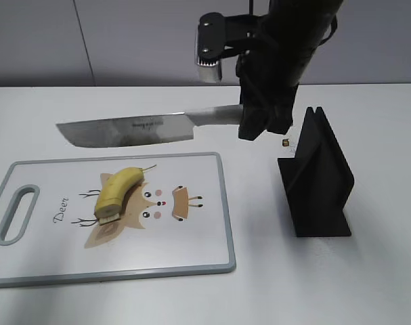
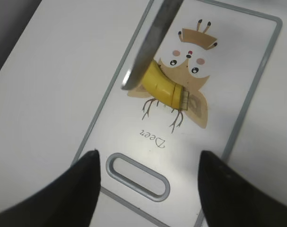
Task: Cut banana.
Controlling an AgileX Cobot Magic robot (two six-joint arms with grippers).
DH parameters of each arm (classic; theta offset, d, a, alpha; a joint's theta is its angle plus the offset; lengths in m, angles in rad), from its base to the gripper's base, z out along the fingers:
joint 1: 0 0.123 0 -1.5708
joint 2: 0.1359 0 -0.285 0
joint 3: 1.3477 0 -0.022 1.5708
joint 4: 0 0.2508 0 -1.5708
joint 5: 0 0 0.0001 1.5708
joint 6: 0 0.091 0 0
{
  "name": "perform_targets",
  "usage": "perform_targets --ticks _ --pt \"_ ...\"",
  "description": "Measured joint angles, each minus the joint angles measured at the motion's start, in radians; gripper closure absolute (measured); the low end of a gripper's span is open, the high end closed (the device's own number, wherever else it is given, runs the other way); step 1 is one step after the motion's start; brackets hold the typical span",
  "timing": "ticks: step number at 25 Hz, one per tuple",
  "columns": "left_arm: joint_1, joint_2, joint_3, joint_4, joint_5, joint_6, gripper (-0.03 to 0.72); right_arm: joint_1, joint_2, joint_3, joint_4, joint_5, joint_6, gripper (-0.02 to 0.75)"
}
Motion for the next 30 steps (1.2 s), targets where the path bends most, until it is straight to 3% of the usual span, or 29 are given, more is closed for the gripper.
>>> perform_targets --ticks 5,11,22,26,30 --pt "-0.058 0.164 -0.104 -0.008 0.056 0.036 0.067 0.021 0.022 -0.039 0.030 -0.013 -0.091 0.579" --pt "-0.155 0.299 -0.115 0.086 0.006 0.043 0.079 0.030 0.026 -0.046 0.048 -0.020 -0.116 0.579" --pt "-0.161 0.390 -0.115 0.121 -0.081 0.043 0.114 0.030 0.049 -0.048 0.116 -0.036 -0.145 0.579" --pt "-0.161 0.413 -0.115 0.121 -0.080 0.043 0.287 0.030 0.069 -0.048 0.146 -0.036 -0.146 0.579" --pt "-0.161 0.424 -0.115 0.122 -0.073 0.043 0.559 0.030 0.071 -0.048 0.148 -0.051 -0.145 0.579"
